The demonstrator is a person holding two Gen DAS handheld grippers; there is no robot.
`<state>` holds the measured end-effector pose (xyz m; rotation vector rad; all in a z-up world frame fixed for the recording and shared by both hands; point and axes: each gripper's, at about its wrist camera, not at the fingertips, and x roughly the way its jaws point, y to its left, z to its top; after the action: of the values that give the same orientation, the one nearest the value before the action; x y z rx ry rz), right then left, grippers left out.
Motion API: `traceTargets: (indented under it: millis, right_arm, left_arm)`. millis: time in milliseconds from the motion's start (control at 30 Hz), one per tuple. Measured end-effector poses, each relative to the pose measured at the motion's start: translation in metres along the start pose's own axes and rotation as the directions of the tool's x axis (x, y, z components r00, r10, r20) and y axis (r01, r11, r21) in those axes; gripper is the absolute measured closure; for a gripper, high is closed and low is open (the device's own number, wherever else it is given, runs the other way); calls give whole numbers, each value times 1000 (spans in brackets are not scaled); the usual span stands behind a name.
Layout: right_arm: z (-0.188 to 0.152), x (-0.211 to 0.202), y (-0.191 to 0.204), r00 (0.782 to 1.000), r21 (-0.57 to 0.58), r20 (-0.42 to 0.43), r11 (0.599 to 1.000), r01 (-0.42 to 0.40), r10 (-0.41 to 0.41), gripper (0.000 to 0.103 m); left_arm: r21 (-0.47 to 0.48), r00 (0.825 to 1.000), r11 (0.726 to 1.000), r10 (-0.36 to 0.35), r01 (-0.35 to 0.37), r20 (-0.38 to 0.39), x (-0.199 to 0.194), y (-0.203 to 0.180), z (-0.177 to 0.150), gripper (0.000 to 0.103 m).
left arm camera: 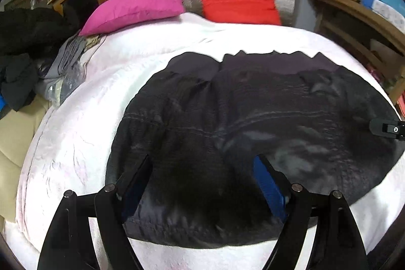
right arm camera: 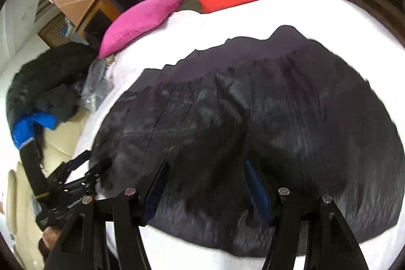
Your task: Fold large clothes
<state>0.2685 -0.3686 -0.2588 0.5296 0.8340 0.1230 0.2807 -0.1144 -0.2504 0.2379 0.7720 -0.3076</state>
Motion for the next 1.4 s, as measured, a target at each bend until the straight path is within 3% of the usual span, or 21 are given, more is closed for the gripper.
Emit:
traceTargets:
  millis: [200,333,533,600,733,833,1000,1133,1267,1367,1400]
  right_arm:
    - [-4,20,-23,996,119,-78,992,-29,38,37]
    - [-1,-1,-32,991,187,-26,975,-121,128,35]
    - [-38,-51,-65,965,339,99,904,-262,242,27]
    - [-55,-60,-71,958,382,129,878,-288,258,17]
    - [-83,-61,-89,960,490,152,826,-280,235,16]
    - [-87,-55,-103,965,563,161,784,-260,205,16]
    - [-82,-43,-118,969,632,203,737,-239,140,16]
    - [-81,-30,-131,973,697,216,686,-211,80,16]
    - [-76,-21,-128,974,682,222,708,-185,41,17]
    - [-72,-23,-118,978,632,208,765,-119,-19,31]
    - [-71,-24,-114,978,618,202,780,-94,-43,38]
  left_arm:
    - [6,995,1000,21,-21,-99,27,-5,-6,21]
    - [2,997,1000,10,-9,-77,15,-3,-6,21]
    - [-161,991,981,-122,113,-50,-17,19,-25,21]
    - [-215,987,967,-152,140,-44,-22,25,-34,21]
    - [-368,965,904,-257,217,-62,-19,41,-54,21]
    - [-456,952,860,-297,230,-81,-11,47,-62,21]
    - [-564,956,803,-284,194,-77,4,63,-66,21]
    - [-665,948,725,-308,179,-81,18,78,-74,21]
    - [-708,936,676,-346,202,-64,31,79,-76,21]
    - [-733,934,642,-356,223,-27,36,81,-75,22]
    - [-737,936,637,-351,225,-17,37,81,-74,28]
